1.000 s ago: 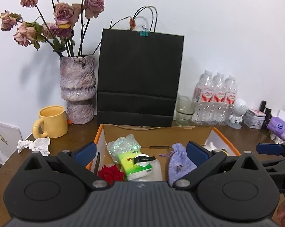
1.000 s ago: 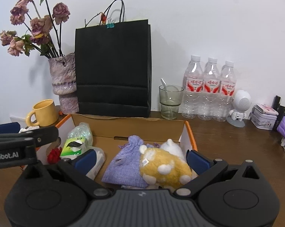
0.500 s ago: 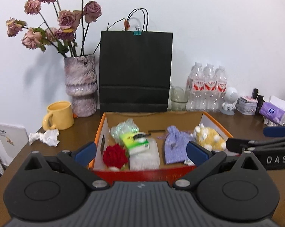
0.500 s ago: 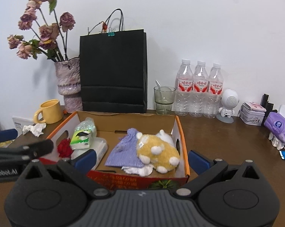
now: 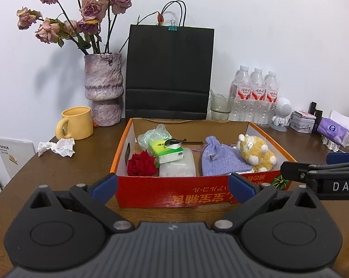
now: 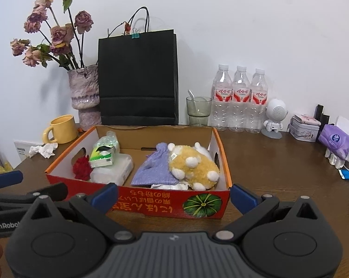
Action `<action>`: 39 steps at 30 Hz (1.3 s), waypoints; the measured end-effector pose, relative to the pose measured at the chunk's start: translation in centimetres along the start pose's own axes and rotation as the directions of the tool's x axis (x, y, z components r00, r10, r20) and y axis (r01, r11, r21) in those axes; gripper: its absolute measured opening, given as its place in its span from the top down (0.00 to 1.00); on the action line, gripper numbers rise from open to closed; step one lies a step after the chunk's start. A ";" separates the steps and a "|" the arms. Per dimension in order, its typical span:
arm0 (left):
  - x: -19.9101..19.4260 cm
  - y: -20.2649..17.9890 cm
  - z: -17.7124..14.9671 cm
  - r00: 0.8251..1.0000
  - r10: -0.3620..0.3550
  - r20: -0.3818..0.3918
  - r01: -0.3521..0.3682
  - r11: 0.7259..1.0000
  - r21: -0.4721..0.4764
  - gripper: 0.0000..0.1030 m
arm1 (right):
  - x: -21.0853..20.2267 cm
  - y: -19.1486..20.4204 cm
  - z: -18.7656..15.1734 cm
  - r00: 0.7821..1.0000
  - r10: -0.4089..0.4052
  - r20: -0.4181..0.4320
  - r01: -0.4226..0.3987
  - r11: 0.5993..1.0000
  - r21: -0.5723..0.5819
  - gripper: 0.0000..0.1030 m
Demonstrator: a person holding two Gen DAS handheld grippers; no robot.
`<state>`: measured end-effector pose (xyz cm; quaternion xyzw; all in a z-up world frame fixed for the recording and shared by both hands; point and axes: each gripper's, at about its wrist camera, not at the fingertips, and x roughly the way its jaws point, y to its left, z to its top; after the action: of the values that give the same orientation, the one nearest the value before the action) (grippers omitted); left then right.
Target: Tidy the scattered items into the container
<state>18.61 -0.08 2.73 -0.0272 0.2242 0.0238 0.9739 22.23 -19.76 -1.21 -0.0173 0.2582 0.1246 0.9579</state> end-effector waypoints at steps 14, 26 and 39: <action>-0.5 0.7 -0.4 1.000 -0.013 -0.008 0.013 1.000 -0.018 0.00 | -0.1 0.6 -0.7 1.000 0.004 -0.028 -0.004 1.000 -0.018 0.00; -0.9 0.4 -0.4 1.000 -0.022 -0.001 0.022 1.000 -0.011 0.00 | -0.4 0.5 -0.7 0.999 -0.014 -0.035 0.013 1.000 -0.017 0.00; -0.9 0.4 -0.4 1.000 -0.027 0.002 0.027 1.000 -0.009 0.00 | -0.3 0.4 -0.7 0.999 -0.014 -0.043 0.014 1.000 -0.019 0.00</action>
<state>17.58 0.28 2.76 -0.0346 0.2229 0.0118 0.9742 21.56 -19.46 -1.69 -0.0309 0.2773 0.1199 0.9528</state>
